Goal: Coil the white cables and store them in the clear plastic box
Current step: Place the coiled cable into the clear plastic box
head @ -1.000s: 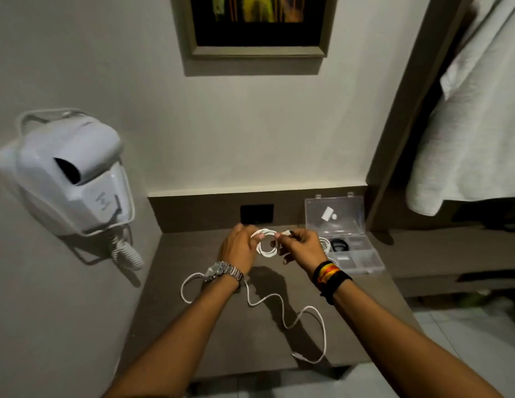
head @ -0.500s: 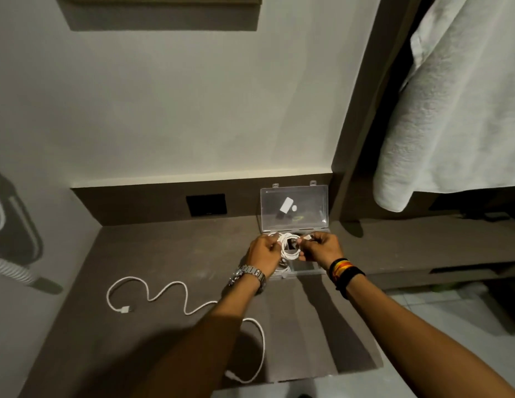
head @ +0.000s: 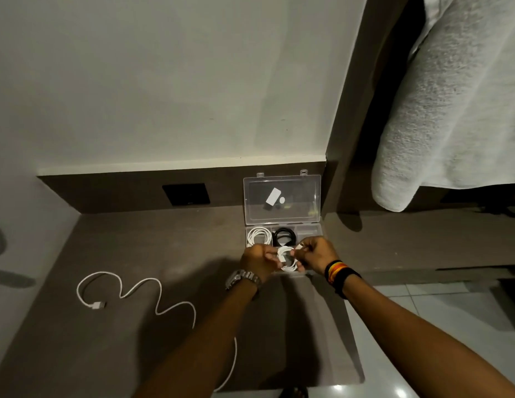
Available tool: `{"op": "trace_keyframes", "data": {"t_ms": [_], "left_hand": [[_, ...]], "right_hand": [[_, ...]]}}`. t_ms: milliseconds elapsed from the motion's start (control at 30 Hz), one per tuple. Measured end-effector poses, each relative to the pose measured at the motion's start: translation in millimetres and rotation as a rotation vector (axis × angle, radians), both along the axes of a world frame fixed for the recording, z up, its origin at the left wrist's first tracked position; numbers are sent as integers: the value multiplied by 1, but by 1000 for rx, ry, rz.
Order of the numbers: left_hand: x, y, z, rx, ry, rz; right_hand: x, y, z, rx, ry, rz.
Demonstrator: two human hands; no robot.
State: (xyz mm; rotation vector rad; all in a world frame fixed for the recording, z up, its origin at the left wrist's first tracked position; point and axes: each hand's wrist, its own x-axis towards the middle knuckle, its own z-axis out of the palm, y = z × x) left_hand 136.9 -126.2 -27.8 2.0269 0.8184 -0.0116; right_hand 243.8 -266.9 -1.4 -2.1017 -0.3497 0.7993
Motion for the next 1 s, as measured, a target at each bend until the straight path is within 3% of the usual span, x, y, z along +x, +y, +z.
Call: {"op": "trace_keyframes", "data": {"t_ms": [167, 433, 600, 733, 1000], "left_hand": [[-1, -16, 28, 401, 99, -146], [11, -15, 25, 550, 271, -251], [18, -8, 24, 543, 329, -293], [27, -3, 23, 528, 379, -314], [32, -10, 17, 723, 303, -350]], "right_hand": [[3, 9, -3, -159, -241, 209], [2, -4, -14, -408, -758, 644], [11, 8, 2, -580, -753, 761], [11, 21, 3, -640, -718, 679], [3, 23, -11, -633, -758, 574]]}}
